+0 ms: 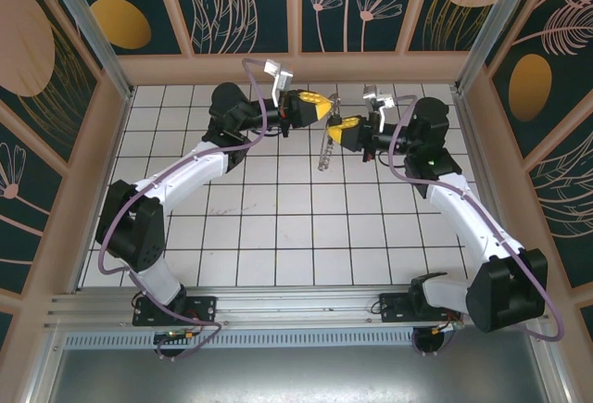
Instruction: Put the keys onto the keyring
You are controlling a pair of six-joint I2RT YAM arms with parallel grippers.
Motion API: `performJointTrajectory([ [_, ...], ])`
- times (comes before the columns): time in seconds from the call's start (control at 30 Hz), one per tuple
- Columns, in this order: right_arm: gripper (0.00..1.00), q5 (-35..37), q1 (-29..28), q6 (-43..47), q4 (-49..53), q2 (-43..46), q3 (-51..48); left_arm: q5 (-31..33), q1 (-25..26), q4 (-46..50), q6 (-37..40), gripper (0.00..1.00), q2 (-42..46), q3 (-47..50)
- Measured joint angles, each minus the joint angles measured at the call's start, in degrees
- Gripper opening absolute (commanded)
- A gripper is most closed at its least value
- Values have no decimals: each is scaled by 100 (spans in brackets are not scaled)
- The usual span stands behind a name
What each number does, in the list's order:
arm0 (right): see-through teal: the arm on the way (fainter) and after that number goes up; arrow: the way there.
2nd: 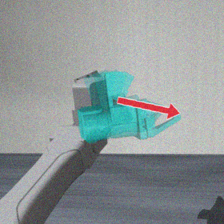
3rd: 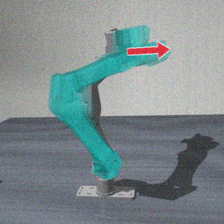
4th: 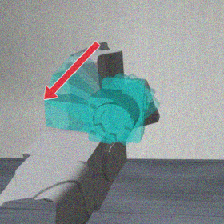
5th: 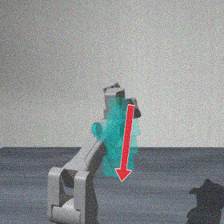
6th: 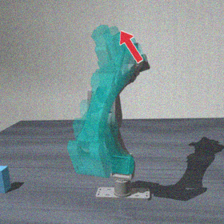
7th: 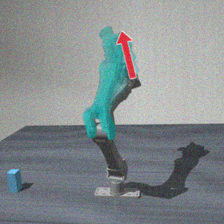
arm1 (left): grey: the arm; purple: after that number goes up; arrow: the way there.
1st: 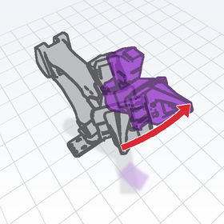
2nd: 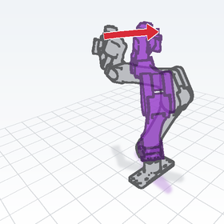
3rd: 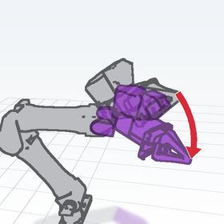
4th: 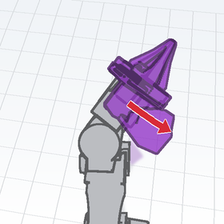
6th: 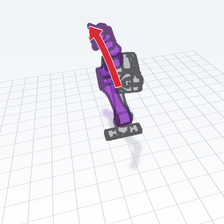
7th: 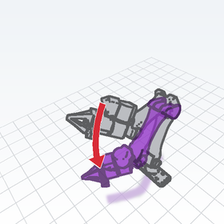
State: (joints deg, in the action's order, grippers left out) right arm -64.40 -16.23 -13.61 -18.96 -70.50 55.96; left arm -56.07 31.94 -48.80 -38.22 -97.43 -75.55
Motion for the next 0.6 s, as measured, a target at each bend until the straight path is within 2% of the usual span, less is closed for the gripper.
performJointTrajectory([
  [0.6,0,66,-157,321,120,-15,-197,-46,37,0,-26,0,42,98],
])
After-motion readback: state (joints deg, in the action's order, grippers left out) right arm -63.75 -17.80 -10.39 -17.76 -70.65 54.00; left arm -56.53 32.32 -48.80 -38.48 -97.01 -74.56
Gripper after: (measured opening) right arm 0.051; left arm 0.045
